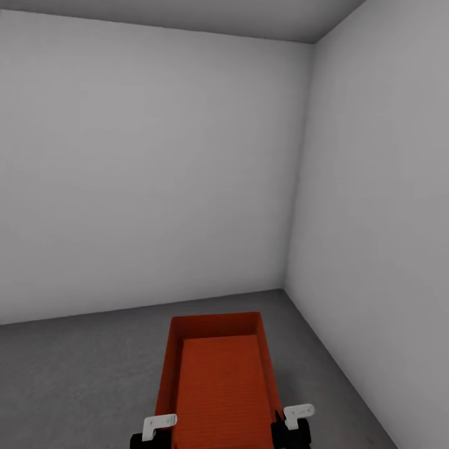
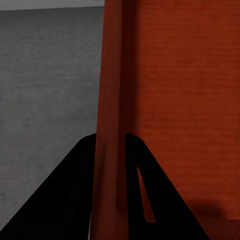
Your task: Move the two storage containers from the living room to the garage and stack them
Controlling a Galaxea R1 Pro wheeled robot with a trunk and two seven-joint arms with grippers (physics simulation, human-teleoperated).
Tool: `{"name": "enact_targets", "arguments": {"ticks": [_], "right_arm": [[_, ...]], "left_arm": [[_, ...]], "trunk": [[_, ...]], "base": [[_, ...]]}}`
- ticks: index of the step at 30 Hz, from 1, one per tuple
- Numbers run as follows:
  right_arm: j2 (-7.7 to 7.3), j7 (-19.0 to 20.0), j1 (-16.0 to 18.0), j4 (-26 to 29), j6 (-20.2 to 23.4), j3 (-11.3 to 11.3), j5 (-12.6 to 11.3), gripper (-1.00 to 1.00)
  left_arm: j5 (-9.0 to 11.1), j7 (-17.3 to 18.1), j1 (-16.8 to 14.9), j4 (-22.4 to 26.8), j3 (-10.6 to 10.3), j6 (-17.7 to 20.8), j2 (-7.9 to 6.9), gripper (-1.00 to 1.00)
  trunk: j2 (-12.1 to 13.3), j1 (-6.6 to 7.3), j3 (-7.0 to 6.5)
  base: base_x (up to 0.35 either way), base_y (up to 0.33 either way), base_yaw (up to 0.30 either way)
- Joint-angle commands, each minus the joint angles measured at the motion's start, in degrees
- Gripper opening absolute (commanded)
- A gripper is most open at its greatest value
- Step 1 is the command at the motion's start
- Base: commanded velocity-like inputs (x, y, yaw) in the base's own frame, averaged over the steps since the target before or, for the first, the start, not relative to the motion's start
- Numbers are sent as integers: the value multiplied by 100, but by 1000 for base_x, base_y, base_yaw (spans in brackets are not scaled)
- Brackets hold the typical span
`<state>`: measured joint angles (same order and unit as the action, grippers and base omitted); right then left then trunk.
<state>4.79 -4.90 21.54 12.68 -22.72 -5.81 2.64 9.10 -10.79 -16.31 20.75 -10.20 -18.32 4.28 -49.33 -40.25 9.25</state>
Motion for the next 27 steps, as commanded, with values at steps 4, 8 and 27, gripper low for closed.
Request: {"name": "enact_targets", "arguments": {"ticks": [4,8,27], "right_arm": [[-4,-82,8,-11,-14,-43,-9,-100],[-4,-82,8,-11,-14,-43,-9,-100],[-4,-82,8,-10,-14,-43,-9,-100]], "left_arm": [[92,-75,-3,-7,-79,-40,-61,-100],[97,-84,-3,-6,-79,-40,-66,-100],[92,-90,-3,-5,-83,-40,-60,-100]], "trunk": [[-6,-3,8],[-6,-3,8],[-6,-3,8]], "base": [[267,3,12],[190,1,3],[66,-51,0]]}}
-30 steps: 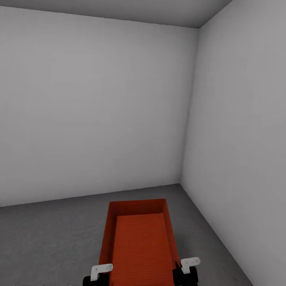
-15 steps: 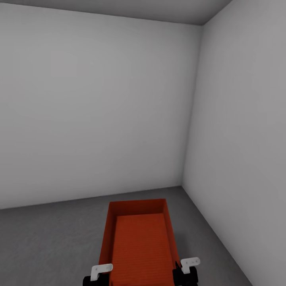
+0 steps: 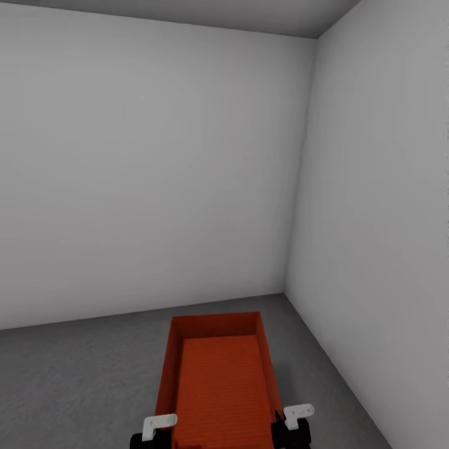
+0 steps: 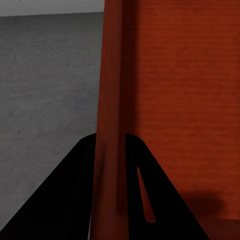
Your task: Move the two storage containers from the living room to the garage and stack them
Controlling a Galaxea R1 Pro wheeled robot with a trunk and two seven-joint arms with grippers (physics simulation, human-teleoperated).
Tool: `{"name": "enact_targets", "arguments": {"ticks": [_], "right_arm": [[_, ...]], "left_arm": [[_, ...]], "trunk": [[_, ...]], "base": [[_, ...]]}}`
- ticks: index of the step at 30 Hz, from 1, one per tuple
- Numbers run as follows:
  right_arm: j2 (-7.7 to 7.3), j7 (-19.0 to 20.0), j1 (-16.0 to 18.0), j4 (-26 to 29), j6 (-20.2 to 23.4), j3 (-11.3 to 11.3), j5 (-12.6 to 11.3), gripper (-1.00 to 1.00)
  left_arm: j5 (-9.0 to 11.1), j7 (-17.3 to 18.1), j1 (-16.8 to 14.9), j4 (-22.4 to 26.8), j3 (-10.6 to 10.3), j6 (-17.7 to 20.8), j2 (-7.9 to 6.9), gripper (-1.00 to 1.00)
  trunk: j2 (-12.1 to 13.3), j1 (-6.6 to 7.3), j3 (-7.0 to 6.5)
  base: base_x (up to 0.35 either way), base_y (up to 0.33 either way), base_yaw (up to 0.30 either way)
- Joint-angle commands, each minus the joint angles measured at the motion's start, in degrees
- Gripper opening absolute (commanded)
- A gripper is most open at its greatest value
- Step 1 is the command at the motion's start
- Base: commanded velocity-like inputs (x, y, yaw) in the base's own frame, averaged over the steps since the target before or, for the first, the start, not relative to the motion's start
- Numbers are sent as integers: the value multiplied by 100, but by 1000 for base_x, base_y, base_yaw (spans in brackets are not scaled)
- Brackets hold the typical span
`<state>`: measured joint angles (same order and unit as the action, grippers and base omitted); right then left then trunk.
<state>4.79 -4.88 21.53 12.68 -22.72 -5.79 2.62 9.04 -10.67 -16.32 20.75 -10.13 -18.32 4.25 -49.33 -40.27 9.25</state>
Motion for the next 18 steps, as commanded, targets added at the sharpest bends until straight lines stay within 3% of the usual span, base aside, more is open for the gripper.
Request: {"name": "enact_targets", "arguments": {"ticks": [1,18], "right_arm": [[-5,-84,9,-10,-13,-44,-8,-100],[-5,-79,9,-11,-13,-43,-8,-100]], "left_arm": [[98,-102,-3,-4,-89,-40,-59,-100],[106,-102,-3,-1,-86,-47,-65,-100]], "trunk": [[-6,-1,8],[-6,-1,8]], "base": [[1,-87,0],[0,-10,0]]}}
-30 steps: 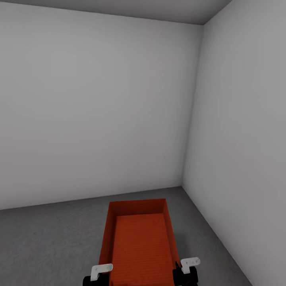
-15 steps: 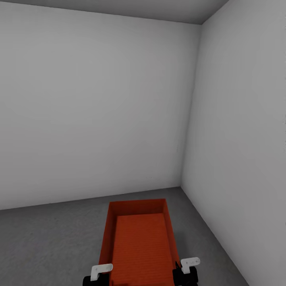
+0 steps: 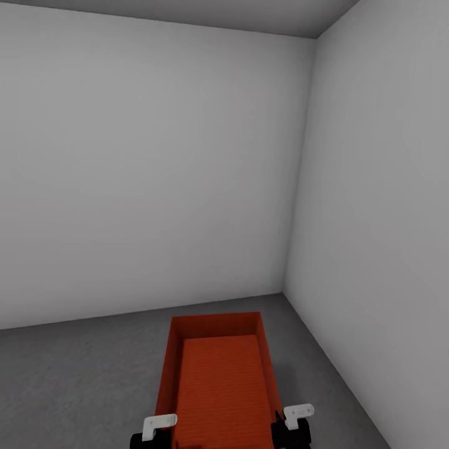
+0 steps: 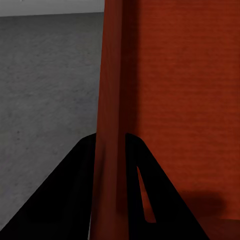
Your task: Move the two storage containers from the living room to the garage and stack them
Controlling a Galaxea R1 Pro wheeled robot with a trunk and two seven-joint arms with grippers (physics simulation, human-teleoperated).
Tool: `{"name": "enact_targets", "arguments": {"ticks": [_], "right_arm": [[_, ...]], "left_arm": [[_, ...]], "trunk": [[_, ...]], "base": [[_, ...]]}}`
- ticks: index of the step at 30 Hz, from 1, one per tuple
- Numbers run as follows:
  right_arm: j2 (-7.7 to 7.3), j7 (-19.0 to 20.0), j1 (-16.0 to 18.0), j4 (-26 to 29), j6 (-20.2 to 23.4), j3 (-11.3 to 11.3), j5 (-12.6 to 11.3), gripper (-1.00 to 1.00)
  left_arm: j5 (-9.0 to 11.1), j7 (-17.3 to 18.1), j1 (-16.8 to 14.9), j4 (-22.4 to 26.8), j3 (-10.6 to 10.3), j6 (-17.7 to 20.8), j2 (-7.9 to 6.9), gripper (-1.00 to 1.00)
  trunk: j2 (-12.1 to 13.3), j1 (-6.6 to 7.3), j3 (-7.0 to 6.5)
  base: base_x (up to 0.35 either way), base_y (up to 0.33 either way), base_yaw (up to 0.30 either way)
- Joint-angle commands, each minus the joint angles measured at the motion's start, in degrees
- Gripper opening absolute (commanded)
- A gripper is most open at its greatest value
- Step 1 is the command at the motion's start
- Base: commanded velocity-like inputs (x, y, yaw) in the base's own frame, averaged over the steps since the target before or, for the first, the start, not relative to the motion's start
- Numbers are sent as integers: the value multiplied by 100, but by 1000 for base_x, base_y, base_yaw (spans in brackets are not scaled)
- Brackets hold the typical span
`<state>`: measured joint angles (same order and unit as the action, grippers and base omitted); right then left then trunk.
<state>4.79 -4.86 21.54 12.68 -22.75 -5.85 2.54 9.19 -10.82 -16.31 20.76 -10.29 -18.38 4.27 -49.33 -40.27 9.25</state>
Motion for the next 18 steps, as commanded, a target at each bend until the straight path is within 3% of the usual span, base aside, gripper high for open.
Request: {"name": "enact_targets", "arguments": {"ticks": [1,8,18], "right_arm": [[-5,-79,8,-10,-11,-38,1,-100],[-5,-77,8,-11,-11,-38,1,-100],[-5,-76,8,-10,-11,-37,1,-100]], "left_arm": [[92,-87,-4,-2,-70,-41,-66,-100],[92,-87,-4,-2,-70,-42,-66,-100],[92,-85,-4,-2,-61,-34,-66,-100]], "trunk": [[-6,-1,8],[-6,-1,8],[-407,-220,188]], "base": [[0,0,0],[0,0,0],[0,0,0]]}}
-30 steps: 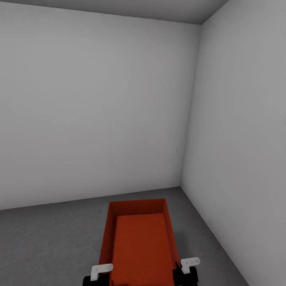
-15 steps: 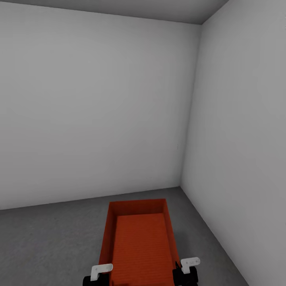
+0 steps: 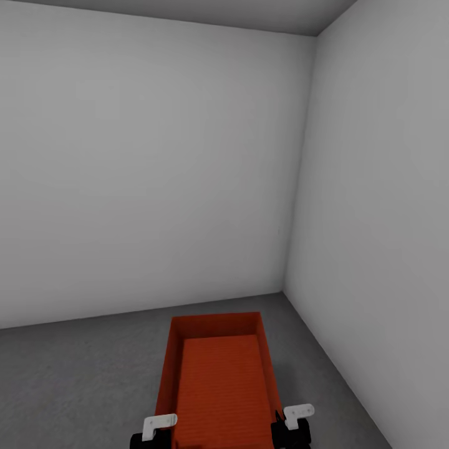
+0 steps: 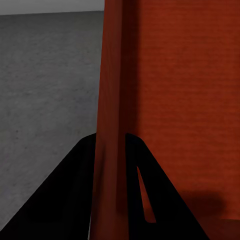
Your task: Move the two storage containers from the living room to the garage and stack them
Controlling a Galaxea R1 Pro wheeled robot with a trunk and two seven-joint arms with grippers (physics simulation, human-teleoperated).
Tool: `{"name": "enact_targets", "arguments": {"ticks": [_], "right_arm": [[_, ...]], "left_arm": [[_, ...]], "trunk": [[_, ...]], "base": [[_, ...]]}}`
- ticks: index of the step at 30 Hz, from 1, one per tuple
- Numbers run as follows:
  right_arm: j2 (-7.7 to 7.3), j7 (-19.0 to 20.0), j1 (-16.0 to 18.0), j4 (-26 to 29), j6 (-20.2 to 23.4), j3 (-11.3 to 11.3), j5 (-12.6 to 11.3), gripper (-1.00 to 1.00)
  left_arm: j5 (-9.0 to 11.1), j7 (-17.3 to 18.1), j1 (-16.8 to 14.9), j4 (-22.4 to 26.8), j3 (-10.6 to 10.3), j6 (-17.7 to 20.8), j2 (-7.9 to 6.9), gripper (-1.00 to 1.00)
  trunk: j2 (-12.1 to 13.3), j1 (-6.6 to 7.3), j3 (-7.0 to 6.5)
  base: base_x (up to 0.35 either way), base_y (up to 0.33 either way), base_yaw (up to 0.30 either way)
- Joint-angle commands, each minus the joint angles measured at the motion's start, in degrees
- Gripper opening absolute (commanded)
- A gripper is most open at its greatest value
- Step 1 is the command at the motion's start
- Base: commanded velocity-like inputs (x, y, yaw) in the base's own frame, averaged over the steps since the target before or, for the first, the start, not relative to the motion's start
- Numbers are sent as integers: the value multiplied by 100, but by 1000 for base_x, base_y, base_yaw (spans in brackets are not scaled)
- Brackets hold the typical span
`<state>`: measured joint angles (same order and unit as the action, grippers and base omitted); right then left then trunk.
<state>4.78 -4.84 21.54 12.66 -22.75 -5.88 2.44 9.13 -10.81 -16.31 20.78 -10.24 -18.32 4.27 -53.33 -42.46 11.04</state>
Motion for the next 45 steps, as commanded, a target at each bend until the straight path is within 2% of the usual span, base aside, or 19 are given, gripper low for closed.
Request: {"name": "enact_targets", "arguments": {"ticks": [1,45], "right_arm": [[-4,-79,9,-8,-10,-35,11,-100],[-4,-79,9,-5,0,-36,11,-100]], "left_arm": [[98,-87,-4,-4,-66,-40,-67,-100],[98,-80,-4,-4,-66,-40,-67,-100]], "trunk": [[-47,-23,26],[-1812,-990,816]], "base": [[0,0,0],[0,0,0]]}}
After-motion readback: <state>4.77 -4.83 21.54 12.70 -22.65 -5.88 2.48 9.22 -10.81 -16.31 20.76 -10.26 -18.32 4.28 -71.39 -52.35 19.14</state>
